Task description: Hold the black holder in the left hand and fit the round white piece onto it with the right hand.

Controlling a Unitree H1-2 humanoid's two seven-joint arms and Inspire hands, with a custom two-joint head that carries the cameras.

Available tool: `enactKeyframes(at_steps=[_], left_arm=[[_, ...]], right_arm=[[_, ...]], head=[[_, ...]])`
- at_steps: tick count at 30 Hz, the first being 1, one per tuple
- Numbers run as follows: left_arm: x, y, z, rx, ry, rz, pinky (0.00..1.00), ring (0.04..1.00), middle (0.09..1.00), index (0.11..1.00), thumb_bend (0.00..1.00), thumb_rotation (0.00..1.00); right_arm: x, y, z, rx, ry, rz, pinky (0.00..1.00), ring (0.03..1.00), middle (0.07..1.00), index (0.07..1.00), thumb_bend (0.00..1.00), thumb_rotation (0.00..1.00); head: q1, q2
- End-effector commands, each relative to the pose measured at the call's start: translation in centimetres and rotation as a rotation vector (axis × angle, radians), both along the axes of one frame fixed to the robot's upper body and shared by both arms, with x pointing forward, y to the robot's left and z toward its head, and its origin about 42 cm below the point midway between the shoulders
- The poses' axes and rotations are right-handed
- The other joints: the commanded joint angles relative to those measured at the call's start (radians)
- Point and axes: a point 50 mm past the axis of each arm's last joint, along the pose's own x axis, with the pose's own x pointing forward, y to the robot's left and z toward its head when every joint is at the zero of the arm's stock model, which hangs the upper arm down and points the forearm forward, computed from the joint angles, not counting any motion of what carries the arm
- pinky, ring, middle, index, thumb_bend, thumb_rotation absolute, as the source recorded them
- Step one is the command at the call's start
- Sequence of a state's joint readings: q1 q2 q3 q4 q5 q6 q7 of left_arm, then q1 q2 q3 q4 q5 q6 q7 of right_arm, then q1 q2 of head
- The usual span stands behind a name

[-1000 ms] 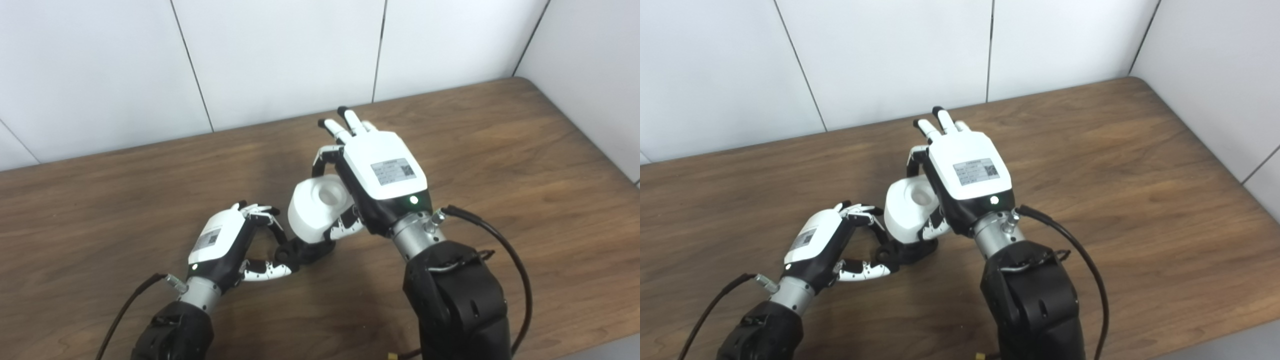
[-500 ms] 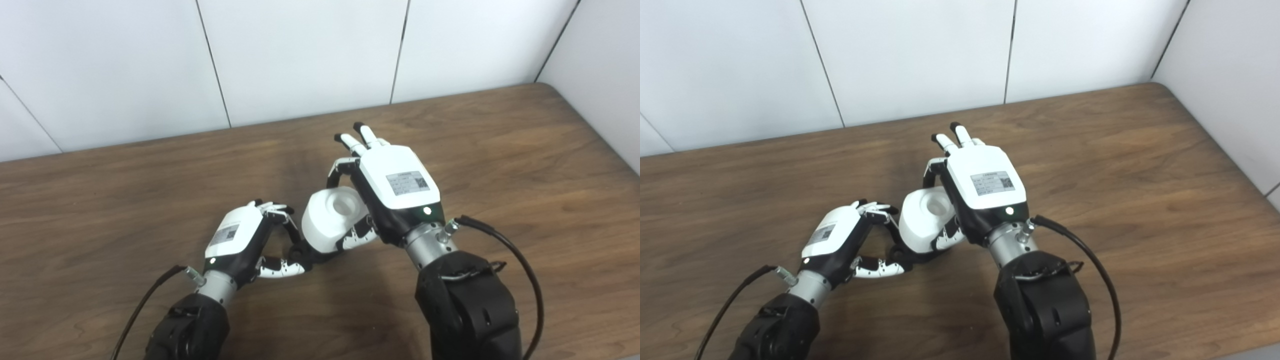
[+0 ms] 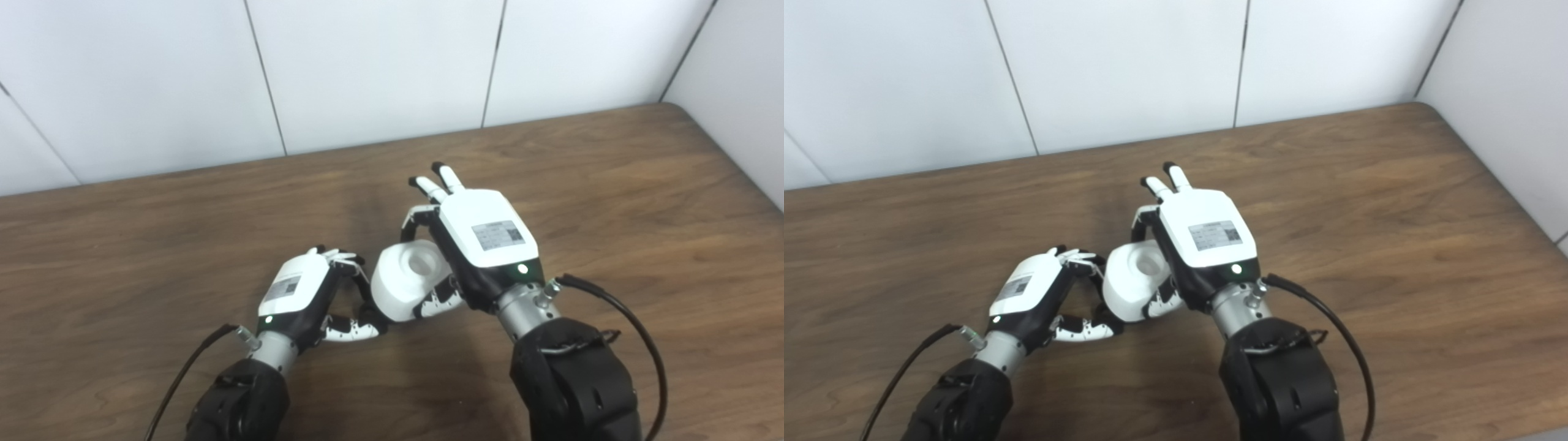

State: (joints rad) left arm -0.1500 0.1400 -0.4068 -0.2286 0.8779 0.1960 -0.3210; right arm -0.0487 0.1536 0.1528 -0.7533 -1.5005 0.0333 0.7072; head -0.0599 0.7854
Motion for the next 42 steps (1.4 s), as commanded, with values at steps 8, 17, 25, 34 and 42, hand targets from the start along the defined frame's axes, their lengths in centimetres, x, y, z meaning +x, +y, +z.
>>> enactKeyframes(at_steps=[8,17,25,34,42], left_arm=[[0.0,-1.0,2.1,-0.023,-0.065,-0.002,1.0,0.908,0.832,0.481,0.52,0.05],[-0.2,-1.4,1.9,-0.023,-0.068,-0.002,0.97,0.897,0.827,0.481,0.52,0.05],[-0.4,-1.5,1.8,-0.024,-0.057,0.001,0.99,0.901,0.832,0.481,0.52,0.05],[-0.6,-1.6,1.8,-0.034,-0.061,-0.002,0.97,0.898,0.829,0.481,0.52,0.05],[-0.6,-1.8,2.0,-0.044,-0.06,0.006,0.99,0.901,0.829,0.481,0.52,0.05]], right_arm=[[-0.4,0.9,0.5,0.026,-0.044,0.032,0.82,1.0,0.923,0.48,0.52,0.13],[-0.1,1.3,-0.5,0.026,-0.038,0.042,0.85,1.0,0.922,0.479,0.52,0.13],[0.6,1.6,-1.7,0.027,-0.05,0.016,0.92,1.0,0.926,0.48,0.52,0.13],[1.2,1.2,-3.2,0.019,-0.056,-0.008,0.99,1.0,0.933,0.48,0.52,0.13],[1.3,1.0,-3.8,0.019,-0.044,-0.004,0.99,1.0,0.935,0.48,0.52,0.13]], head=[[0.01,0.0],[0.021,-0.009],[0.021,-0.024],[0.025,-0.027],[0.024,-0.016]])
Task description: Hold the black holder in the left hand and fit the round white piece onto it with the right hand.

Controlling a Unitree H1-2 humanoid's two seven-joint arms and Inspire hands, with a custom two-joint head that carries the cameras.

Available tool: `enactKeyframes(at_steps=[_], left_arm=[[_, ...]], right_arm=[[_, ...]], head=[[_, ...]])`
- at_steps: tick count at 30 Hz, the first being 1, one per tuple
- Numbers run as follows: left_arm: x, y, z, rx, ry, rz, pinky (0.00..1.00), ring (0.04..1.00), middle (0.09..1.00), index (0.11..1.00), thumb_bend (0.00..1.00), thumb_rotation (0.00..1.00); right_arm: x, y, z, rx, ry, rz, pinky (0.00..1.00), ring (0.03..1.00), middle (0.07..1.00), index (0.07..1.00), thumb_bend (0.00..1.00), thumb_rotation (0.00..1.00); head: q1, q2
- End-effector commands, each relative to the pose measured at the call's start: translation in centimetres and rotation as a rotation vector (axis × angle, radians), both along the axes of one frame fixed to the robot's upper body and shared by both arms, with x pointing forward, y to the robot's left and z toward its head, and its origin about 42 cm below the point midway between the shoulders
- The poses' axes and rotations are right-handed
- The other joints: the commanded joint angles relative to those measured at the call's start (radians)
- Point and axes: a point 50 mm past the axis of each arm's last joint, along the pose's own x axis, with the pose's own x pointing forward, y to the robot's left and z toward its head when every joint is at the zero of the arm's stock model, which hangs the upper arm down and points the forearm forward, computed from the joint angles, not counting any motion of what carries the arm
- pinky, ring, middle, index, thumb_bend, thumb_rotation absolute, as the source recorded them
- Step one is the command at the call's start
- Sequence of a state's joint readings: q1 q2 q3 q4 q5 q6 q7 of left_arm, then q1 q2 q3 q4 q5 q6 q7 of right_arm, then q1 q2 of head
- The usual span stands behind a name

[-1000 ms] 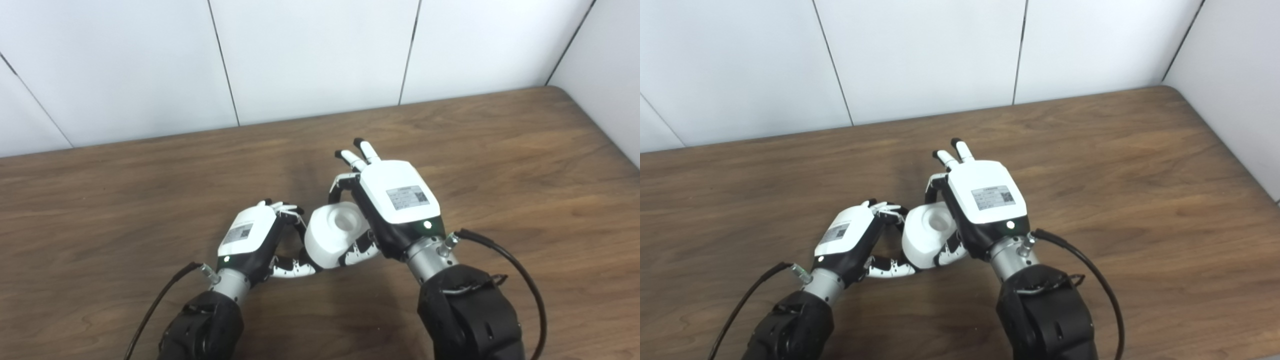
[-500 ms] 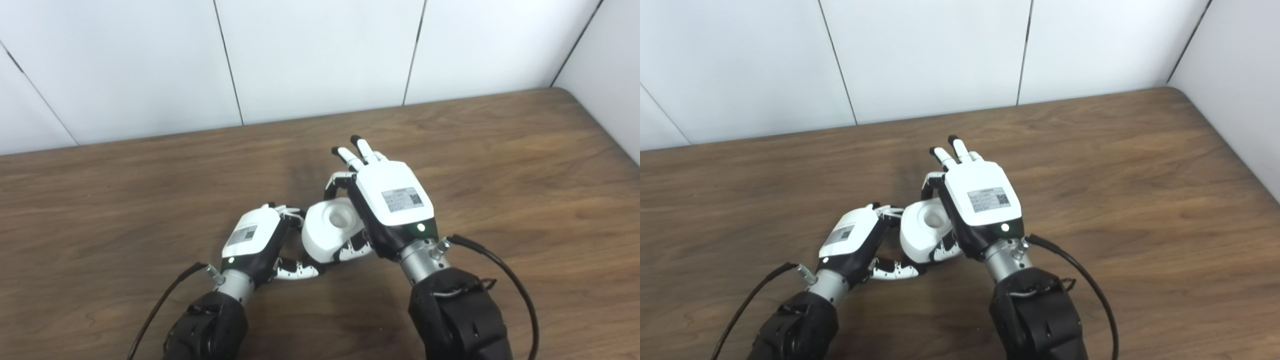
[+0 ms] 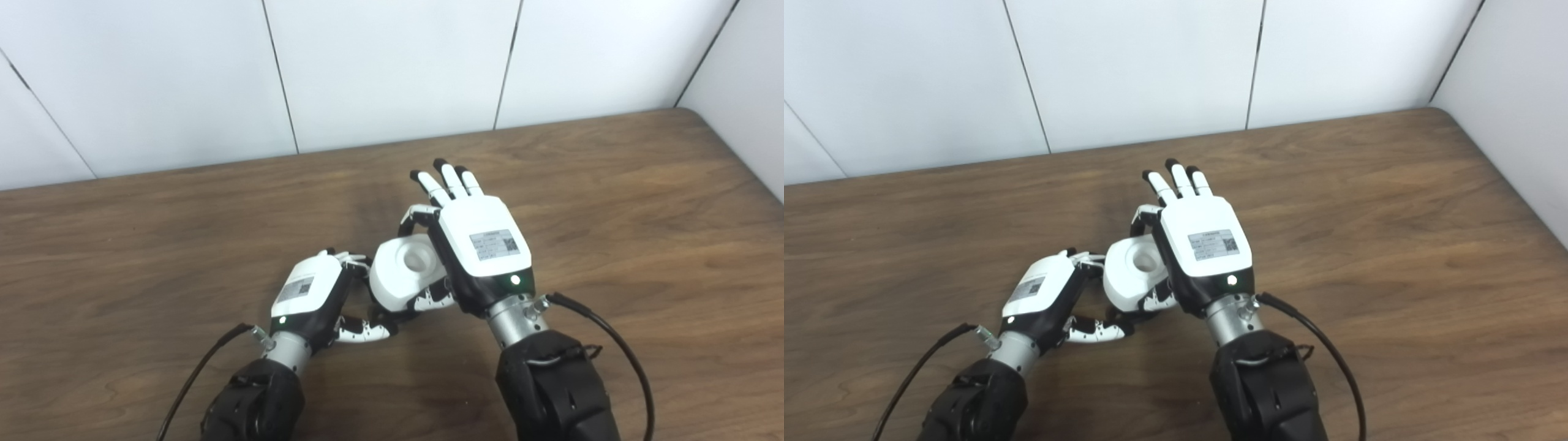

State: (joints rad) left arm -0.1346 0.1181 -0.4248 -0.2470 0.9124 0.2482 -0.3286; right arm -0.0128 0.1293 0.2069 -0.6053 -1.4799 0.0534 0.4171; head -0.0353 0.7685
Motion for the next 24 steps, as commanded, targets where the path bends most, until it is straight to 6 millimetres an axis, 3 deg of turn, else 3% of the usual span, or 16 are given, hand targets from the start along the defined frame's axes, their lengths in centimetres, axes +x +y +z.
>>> enactKeyframes(at_steps=[1,17,24], left_arm=[[0.0,-1.1,2.1,-0.047,-0.079,-0.024,0.99,0.901,0.83,0.481,0.52,0.05],[0.3,-1.5,2.2,-0.038,-0.083,-0.02,0.99,0.901,0.832,0.482,0.52,0.05],[0.2,-1.7,2.3,-0.043,-0.077,-0.02,1.0,0.904,0.836,0.482,0.52,0.05]], right_arm=[[0.2,-0.1,-1.1,-0.014,0.055,-0.001,0.99,1.0,0.934,0.48,0.52,0.13],[-0.7,-0.1,0.7,-0.069,0.06,0.087,1.0,1.0,0.94,0.48,0.52,0.13],[-0.8,-0.1,0.4,-0.112,0.078,0.127,1.0,0.999,0.928,0.481,0.52,0.13]], head=[[-0.001,0.001],[0.011,0.017],[0.018,0.018]])
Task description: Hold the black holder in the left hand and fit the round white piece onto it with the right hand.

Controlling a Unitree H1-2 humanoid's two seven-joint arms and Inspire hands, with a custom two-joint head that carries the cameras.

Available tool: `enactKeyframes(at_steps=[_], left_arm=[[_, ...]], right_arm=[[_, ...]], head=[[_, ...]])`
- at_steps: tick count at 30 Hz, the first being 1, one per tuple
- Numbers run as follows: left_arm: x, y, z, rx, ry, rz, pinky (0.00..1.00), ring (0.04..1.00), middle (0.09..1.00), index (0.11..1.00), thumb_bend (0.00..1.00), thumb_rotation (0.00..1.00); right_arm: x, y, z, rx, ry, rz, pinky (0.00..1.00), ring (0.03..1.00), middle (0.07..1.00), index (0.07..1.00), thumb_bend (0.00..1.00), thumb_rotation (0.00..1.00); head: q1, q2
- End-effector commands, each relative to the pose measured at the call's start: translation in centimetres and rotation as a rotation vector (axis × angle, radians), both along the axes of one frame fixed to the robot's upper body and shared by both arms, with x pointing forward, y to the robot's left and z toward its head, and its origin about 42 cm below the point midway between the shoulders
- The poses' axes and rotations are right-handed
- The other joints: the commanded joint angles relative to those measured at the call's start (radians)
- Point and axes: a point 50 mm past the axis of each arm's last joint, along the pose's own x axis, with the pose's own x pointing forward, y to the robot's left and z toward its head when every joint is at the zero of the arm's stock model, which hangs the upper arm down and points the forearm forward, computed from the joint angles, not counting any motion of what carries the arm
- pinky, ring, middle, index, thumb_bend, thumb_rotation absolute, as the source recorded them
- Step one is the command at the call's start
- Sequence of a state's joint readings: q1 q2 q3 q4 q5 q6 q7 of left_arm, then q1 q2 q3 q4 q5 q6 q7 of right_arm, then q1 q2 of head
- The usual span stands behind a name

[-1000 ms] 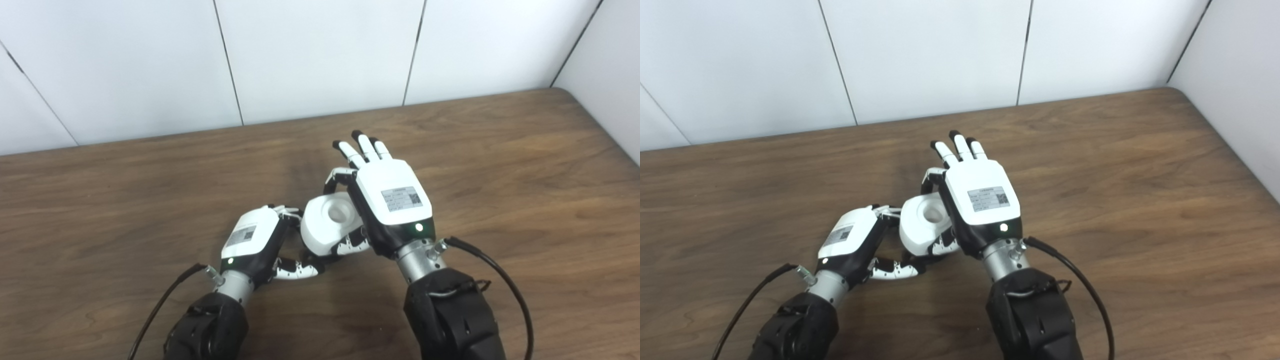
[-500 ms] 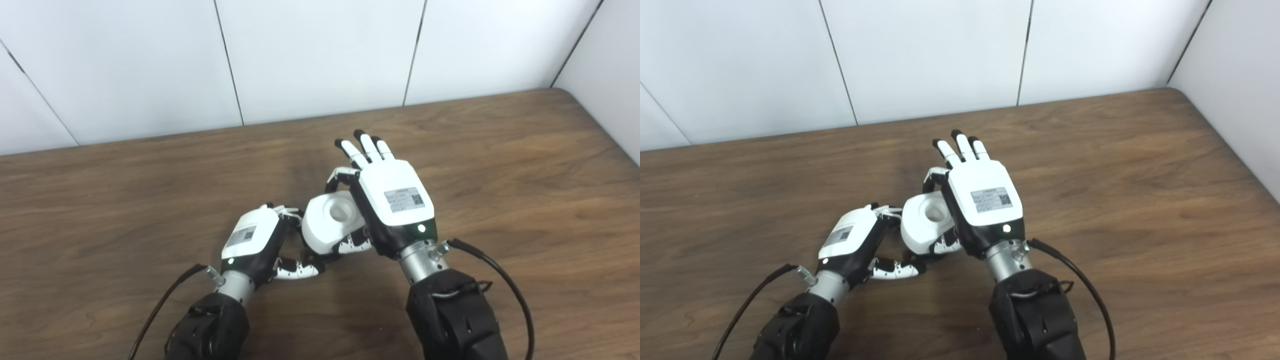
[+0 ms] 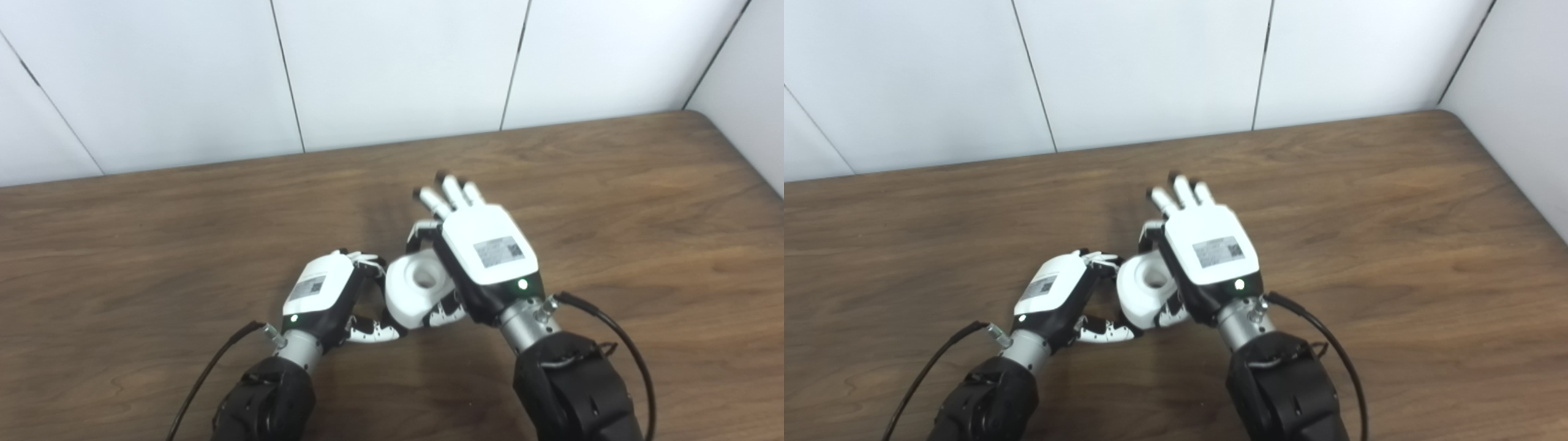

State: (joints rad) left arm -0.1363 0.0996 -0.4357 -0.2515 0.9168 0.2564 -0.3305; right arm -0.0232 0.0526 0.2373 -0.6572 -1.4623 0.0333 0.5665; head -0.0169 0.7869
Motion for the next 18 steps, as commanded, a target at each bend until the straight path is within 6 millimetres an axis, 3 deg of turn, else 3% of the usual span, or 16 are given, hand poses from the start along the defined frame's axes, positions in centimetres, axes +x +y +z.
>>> enactKeyframes(at_steps=[1,7,18], left_arm=[[0.35,-0.9,2.09,-0.028,-0.078,-0.011,1.0,0.905,0.837,0.482,0.52,0.05],[0.36,-0.95,2.05,-0.035,-0.083,-0.008,1.0,0.904,0.834,0.482,0.52,0.05],[0.36,-0.89,1.99,-0.033,-0.085,-0.008,1.0,0.907,0.834,0.482,0.52,0.05]], right_arm=[[-0.18,0.55,0.05,-0.014,0.006,0.049,0.99,0.999,0.927,0.481,0.52,0.13],[-0.14,0.64,-0.44,-0.017,0.02,0.055,0.97,0.991,0.921,0.48,0.52,0.13],[-0.18,0.59,-0.71,-0.015,0.032,0.042,1.0,1.0,0.931,0.481,0.52,0.13]], head=[[0.0,0.0],[0.002,-0.002],[0.0,-0.008]])
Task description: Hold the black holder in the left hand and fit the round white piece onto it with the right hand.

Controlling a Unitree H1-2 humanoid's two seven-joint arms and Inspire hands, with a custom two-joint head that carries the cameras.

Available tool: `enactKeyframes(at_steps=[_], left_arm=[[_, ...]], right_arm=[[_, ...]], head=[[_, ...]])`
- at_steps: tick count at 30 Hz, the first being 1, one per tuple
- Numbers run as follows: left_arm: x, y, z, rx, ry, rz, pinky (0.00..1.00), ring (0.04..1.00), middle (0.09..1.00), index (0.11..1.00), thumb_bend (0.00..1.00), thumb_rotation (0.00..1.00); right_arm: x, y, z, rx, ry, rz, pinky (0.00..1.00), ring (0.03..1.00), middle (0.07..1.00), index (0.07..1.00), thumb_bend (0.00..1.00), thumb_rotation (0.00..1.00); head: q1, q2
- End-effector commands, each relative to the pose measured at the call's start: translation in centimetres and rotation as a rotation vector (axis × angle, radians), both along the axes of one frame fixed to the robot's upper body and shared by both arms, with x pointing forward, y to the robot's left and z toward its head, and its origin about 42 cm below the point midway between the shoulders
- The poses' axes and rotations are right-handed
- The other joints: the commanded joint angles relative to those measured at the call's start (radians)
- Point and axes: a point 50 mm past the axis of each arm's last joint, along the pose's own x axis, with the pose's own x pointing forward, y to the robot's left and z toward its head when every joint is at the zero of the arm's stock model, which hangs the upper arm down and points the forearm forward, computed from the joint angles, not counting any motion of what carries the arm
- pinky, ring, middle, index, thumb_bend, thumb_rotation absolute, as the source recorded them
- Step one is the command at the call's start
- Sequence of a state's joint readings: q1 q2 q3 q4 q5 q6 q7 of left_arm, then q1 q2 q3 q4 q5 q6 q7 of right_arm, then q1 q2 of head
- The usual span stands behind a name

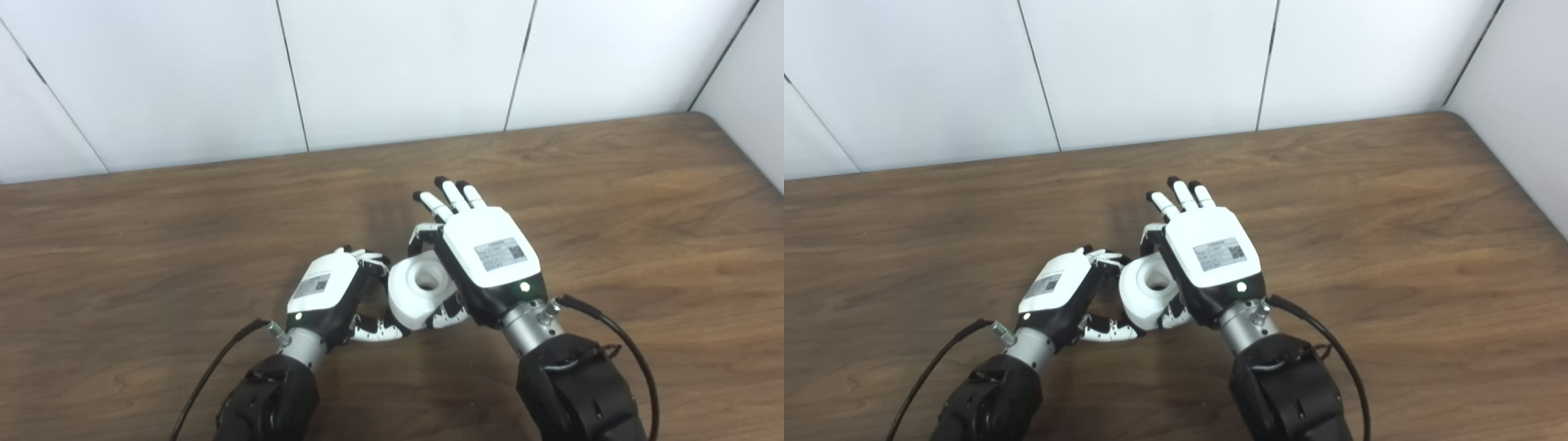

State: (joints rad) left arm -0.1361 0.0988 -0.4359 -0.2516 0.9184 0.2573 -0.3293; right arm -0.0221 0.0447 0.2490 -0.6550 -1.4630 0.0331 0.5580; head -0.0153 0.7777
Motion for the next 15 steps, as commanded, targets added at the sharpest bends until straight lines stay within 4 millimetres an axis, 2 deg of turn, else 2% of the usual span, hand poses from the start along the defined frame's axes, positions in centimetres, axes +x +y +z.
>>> enactKeyframes(at_steps=[1,6,9,10,11,13,15], left_arm=[[0.37,-0.87,1.97,-0.031,-0.085,-0.01,1.0,0.906,0.834,0.482,0.52,0.05],[0.41,-0.86,1.83,-0.034,-0.086,-0.009,1.0,0.901,0.829,0.482,0.52,0.05],[0.43,-0.84,1.76,-0.032,-0.082,-0.009,1.0,0.903,0.832,0.482,0.52,0.05],[0.44,-0.83,1.74,-0.032,-0.082,-0.01,1.0,0.904,0.832,0.482,0.52,0.05],[0.46,-0.82,1.71,-0.033,-0.083,-0.012,1.0,0.904,0.832,0.482,0.52,0.05],[0.45,-0.79,1.7,-0.032,-0.085,-0.013,1.0,0.899,0.829,0.481,0.52,0.05],[0.43,-0.75,1.68,-0.029,-0.086,-0.013,1.0,0.898,0.829,0.482,0.52,0.05]], right_arm=[[-0.12,0.45,-0.66,-0.008,0.037,0.032,1.0,1.0,0.931,0.481,0.52,0.13],[-0.15,0.3,-0.72,0.012,0.051,0.031,1.0,1.0,0.938,0.48,0.52,0.13],[-0.19,0.12,-0.58,0.01,0.08,0.033,0.96,1.0,0.985,0.489,0.52,0.15],[-0.21,0.07,-0.49,0.009,0.09,0.031,0.91,1.0,0.994,0.574,0.77,0.22],[-0.2,0.02,-0.39,0.007,0.104,0.028,0.88,1.0,0.997,0.613,0.87,0.26],[-0.2,-0.07,-0.16,0.001,0.133,0.019,0.84,1.0,1.0,0.712,0.97,0.35],[-0.2,-0.12,0.09,-0.004,0.153,0.013,0.81,1.0,1.0,0.767,0.99,0.39]], head=[[-0.001,0.001],[-0.004,-0.004],[-0.007,-0.009],[-0.007,-0.009],[-0.008,-0.011],[-0.009,-0.012],[-0.009,-0.013]])
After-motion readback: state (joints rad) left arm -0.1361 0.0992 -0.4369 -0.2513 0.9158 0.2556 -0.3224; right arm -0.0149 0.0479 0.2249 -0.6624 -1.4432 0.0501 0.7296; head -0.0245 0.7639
